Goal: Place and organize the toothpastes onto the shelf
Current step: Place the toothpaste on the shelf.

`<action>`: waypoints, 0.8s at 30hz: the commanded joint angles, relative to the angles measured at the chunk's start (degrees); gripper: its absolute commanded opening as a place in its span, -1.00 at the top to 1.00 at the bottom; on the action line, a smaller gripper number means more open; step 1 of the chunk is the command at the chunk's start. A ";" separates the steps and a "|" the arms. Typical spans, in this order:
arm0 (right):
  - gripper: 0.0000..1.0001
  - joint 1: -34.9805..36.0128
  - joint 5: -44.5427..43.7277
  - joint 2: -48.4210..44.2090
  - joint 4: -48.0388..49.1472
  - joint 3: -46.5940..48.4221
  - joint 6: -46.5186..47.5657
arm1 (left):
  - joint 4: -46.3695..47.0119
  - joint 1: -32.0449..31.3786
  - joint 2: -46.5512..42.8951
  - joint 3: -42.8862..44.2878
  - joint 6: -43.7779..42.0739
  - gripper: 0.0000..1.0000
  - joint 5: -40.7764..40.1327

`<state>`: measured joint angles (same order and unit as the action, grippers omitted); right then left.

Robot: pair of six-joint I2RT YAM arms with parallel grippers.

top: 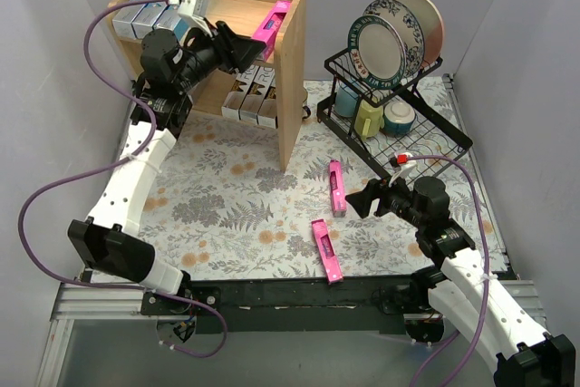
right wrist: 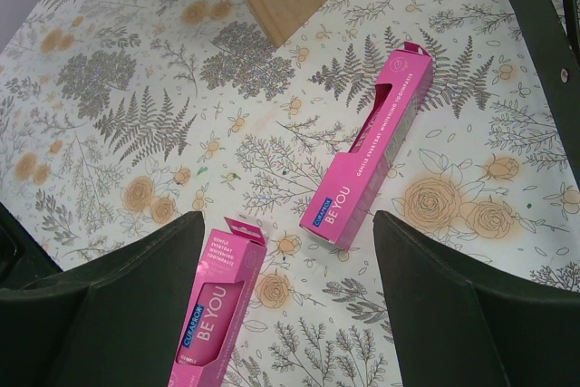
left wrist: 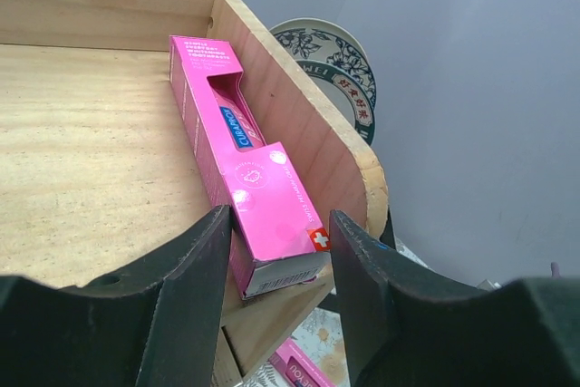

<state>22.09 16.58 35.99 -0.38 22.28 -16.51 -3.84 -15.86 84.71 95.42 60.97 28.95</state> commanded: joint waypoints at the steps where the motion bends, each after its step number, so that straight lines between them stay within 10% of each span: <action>1: -0.68 -0.11 -0.49 -0.04 0.73 1.80 0.43 | 2.78 -0.40 0.37 1.26 2.40 0.29 0.49; 24: -0.67 -0.20 -0.67 -0.66 0.56 1.45 0.52 | 5.15 -3.92 2.31 5.39 4.77 0.00 1.81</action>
<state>22.09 16.43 35.99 -0.45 22.28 -16.49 -1.19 -18.39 87.81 97.69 64.23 26.87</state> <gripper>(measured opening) 0.838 0.480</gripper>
